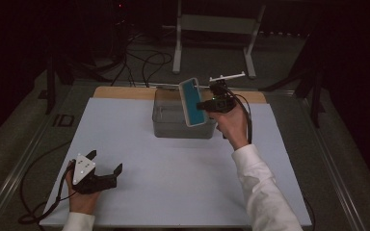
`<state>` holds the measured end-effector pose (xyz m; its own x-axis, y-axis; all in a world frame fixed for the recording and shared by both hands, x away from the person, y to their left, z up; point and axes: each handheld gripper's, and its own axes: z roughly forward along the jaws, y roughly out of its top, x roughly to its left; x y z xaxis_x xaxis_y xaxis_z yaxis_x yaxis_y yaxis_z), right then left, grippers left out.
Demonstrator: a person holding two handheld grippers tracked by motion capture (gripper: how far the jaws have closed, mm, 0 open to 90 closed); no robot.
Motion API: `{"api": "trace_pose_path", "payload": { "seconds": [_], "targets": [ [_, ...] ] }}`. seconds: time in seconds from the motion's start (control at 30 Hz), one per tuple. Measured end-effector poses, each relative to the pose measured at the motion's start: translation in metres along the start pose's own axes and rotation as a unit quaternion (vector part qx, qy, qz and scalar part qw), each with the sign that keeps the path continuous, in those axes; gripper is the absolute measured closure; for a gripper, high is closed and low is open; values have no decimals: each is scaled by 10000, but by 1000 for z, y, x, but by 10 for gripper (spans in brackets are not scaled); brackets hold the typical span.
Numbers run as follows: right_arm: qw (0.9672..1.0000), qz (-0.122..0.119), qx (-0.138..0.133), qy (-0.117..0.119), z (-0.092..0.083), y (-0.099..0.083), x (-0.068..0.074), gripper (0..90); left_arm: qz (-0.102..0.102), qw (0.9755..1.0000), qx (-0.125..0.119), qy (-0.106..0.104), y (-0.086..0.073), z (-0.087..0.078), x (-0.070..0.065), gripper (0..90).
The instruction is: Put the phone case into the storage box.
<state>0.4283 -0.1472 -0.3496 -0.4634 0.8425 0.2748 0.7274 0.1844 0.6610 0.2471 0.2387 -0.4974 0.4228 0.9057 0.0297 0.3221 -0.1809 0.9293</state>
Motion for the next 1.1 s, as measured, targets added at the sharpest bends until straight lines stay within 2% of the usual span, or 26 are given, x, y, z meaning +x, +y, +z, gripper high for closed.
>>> {"api": "trace_pose_path", "payload": {
  "seconds": [0.5,1.1],
  "targets": [
    [9996,191,19,-196,6,8,-7,822,-3,10000,4,0,0,0,0,0],
    [9975,436,65,-557,15,11,-20,822,6,10000,9,23,0,0,0,0]
  ]
}}
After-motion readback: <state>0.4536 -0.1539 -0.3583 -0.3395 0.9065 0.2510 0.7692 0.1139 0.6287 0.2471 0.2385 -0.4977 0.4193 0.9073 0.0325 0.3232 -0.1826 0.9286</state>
